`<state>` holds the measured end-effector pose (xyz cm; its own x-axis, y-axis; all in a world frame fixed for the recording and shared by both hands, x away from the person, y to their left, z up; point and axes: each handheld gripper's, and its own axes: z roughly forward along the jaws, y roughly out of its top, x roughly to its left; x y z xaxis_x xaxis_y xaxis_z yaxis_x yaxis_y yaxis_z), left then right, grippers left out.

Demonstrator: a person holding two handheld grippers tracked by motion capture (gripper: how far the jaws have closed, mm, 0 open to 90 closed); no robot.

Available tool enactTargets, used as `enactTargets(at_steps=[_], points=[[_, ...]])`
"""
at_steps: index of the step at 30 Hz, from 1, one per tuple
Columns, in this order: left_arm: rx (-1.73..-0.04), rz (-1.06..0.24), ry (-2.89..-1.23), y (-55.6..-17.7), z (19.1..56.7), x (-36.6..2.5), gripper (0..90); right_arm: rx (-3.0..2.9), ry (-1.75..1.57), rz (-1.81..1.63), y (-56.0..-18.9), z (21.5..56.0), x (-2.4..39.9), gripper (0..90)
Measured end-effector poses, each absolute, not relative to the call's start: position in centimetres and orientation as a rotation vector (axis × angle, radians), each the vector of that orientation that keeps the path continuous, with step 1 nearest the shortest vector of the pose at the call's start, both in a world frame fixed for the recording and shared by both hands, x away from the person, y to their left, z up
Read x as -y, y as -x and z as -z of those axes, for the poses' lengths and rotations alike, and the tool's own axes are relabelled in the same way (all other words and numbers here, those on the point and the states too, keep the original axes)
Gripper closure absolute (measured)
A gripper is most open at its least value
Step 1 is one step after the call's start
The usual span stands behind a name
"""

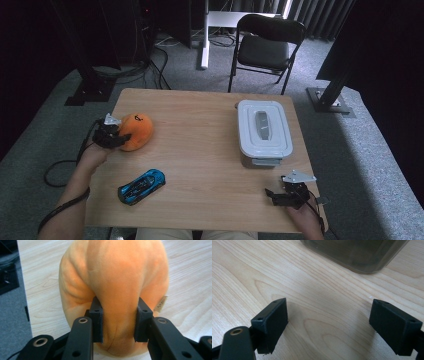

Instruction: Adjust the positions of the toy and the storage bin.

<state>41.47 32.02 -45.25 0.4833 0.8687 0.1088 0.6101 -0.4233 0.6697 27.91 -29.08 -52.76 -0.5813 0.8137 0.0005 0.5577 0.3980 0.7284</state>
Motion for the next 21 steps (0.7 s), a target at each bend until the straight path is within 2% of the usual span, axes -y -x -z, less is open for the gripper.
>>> enactTargets(at_steps=[4,13,21], points=[[-1.223,-0.613,-2.185,-40.4,44.8,-32.0,68.5,-2.305,-1.186,-0.996,-27.9,52.8,29.1,14.8],[-1.385,-0.648,-2.041,-36.8,43.3,-30.9,68.4,-2.303,-1.187,-0.995,-27.9,52.8,29.1,14.8],[-1.547,-0.660,-1.900,-38.1,43.7,-29.6,67.8,-2.300,-1.190,-0.995,-27.9,52.8,29.1,14.8]])
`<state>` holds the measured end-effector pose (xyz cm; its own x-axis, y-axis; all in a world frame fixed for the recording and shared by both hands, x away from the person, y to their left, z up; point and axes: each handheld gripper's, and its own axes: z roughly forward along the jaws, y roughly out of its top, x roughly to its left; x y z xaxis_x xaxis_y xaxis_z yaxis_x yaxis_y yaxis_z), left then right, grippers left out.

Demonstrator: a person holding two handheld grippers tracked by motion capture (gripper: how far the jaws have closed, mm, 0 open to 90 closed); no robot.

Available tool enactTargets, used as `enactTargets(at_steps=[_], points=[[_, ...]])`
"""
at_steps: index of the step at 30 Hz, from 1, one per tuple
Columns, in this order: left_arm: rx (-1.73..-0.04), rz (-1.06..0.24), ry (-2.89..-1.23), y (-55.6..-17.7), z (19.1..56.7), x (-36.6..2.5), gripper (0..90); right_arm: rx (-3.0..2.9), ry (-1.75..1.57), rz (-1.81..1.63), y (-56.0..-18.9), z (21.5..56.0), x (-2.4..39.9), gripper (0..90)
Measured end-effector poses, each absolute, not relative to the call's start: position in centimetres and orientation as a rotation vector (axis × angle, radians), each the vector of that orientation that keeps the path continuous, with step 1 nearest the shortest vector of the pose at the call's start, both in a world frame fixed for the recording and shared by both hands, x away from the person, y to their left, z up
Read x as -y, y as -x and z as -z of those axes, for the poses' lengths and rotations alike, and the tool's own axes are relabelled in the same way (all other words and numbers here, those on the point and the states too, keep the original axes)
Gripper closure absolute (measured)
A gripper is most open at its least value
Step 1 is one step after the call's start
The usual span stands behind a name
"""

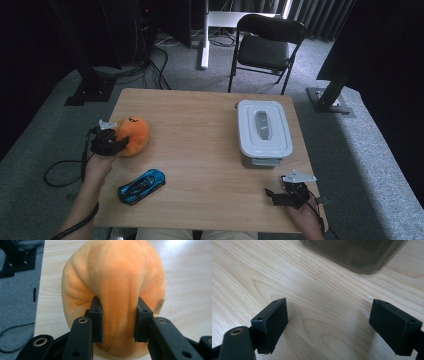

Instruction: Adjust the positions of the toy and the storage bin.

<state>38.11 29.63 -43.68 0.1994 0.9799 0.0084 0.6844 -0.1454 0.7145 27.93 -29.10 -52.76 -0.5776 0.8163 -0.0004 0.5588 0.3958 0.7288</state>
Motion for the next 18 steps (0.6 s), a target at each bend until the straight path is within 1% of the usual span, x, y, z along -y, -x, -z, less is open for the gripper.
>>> enactTargets(at_steps=[5,9,12,13,14,17,18], points=[[-1.595,-0.664,-1.826,-39.5,44.6,-28.9,67.7,-2.297,-1.195,-0.994,-27.9,52.8,29.1,14.8],[-1.605,-0.645,-1.865,-40.5,45.9,-28.2,66.6,-2.296,-1.195,-0.994,-27.9,52.8,29.1,14.9],[-1.596,-0.630,-1.873,-40.5,45.8,-28.2,63.1,-2.295,-1.191,-0.993,-27.9,52.8,29.1,15.0],[-1.593,-0.627,-1.874,-40.5,45.8,-28.3,60.2,-2.296,-1.192,-0.994,-27.9,52.8,29.1,15.0],[-1.591,-0.628,-1.875,-40.5,45.8,-28.4,55.4,-2.296,-1.196,-0.995,-27.9,52.8,29.1,15.0],[-1.587,-0.598,-1.855,-40.4,45.5,-28.8,33.8,-2.304,-1.187,-0.997,-27.9,52.8,29.1,14.2],[-1.583,-0.611,-1.848,-40.2,45.4,-28.8,25.6,-2.307,-1.187,-0.994,-28.0,52.8,29.1,13.6]])
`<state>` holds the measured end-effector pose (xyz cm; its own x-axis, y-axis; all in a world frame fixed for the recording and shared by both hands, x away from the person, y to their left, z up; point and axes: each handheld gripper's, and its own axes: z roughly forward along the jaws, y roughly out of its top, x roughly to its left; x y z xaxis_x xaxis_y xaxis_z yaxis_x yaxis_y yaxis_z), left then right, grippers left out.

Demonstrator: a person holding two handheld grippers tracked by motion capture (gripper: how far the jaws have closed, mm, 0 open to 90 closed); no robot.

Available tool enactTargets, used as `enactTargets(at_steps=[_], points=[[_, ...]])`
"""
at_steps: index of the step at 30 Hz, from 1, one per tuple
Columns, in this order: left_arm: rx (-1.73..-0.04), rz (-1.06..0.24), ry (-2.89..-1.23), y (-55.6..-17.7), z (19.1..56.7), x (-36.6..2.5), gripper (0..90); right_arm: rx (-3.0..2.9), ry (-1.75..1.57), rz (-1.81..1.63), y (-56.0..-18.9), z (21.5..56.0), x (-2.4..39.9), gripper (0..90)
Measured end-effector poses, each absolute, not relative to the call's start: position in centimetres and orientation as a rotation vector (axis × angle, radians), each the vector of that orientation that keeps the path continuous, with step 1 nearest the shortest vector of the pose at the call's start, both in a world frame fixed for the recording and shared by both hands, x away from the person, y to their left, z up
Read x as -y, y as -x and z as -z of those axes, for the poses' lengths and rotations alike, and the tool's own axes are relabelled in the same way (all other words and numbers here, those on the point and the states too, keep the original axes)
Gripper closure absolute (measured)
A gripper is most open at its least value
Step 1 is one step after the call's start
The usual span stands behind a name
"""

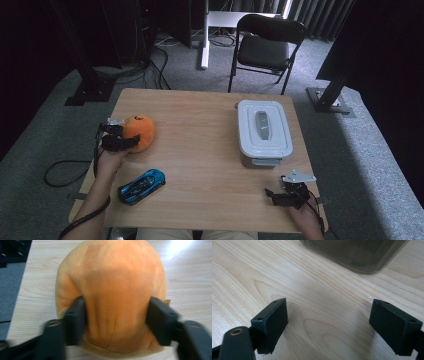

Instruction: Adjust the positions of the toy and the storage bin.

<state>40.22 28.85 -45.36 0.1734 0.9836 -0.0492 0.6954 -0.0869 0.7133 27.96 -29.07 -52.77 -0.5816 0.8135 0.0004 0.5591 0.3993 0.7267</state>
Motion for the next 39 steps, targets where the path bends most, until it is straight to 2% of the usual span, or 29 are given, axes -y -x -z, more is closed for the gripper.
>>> enactTargets(at_steps=[4,6,7,8,17,26,29,39], points=[[-1.520,-0.609,-1.873,-39.6,44.8,-28.7,9.6,-2.303,-1.199,-0.998,-28.0,52.8,29.1,13.6],[-1.484,-0.631,-1.900,-39.0,44.4,-28.5,8.9,-2.287,-1.205,-0.986,-27.9,52.8,29.2,13.6],[-1.478,-0.620,-1.906,-38.9,44.2,-28.4,1.8,-2.282,-1.205,-0.983,-27.8,52.7,29.3,13.6],[-1.469,-0.631,-1.906,-38.5,43.9,-28.3,0.4,-2.272,-1.211,-0.978,-27.7,52.7,29.4,13.6],[-1.312,-0.662,-1.937,-37.1,42.9,-25.2,0.5,-2.144,-1.294,-1.006,-27.1,52.2,31.5,13.5],[-1.135,-0.566,-2.016,-37.9,44.3,-20.6,0.5,-2.034,-1.352,-0.957,-28.3,51.2,33.0,13.6],[-1.111,-0.507,-2.031,-38.5,44.8,-19.0,0.5,-2.018,-1.357,-0.949,-28.9,51.3,33.4,13.6],[-1.046,-0.442,-2.047,-40.5,46.6,-14.4,0.5,-1.957,-1.426,-0.927,-30.9,51.4,34.2,13.7]])
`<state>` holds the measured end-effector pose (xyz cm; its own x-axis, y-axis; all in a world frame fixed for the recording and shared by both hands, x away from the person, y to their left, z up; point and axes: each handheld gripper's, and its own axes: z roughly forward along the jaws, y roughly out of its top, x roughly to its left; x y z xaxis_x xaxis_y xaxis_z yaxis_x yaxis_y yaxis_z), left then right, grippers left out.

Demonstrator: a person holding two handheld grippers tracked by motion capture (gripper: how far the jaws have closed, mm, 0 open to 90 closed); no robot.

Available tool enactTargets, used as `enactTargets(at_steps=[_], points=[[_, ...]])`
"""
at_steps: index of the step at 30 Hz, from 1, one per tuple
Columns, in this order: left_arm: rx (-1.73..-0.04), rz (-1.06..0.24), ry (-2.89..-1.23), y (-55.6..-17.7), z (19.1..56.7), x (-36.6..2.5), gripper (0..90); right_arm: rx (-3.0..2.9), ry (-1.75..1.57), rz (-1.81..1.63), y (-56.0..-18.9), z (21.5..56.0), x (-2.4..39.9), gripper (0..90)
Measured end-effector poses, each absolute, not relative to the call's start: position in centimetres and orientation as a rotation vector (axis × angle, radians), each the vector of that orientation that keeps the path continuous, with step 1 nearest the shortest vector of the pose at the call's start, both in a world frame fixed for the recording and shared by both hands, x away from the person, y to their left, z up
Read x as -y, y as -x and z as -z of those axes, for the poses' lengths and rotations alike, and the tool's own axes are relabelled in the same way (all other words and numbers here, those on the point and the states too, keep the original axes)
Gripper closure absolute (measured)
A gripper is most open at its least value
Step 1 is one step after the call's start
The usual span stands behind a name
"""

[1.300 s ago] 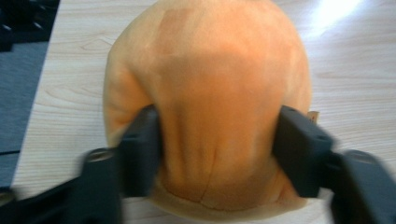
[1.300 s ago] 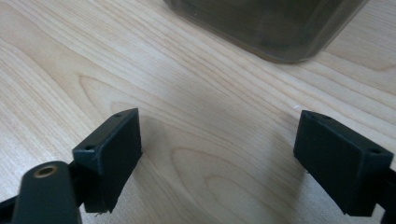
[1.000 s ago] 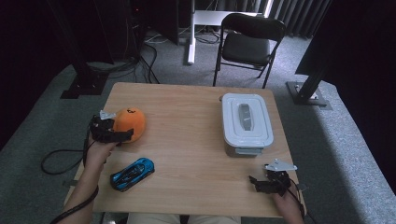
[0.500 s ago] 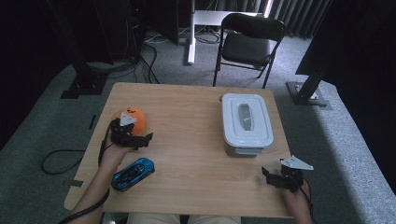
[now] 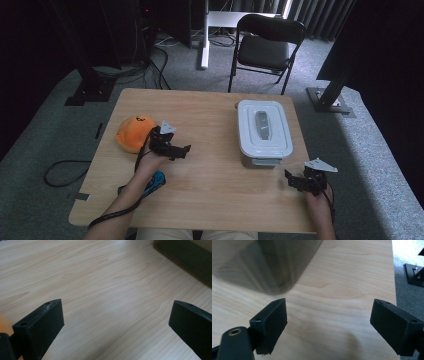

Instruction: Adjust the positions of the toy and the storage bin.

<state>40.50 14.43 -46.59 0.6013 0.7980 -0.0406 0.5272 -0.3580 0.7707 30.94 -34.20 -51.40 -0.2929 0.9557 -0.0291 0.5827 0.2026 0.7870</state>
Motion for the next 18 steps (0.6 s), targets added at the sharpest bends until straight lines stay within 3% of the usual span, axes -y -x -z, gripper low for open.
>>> enactTargets(at_steps=[18], points=[[-0.989,-0.392,-2.082,-43.6,49.8,-8.1,0.5,-1.856,-1.473,-0.912,-36.0,51.3,35.0,13.6]])
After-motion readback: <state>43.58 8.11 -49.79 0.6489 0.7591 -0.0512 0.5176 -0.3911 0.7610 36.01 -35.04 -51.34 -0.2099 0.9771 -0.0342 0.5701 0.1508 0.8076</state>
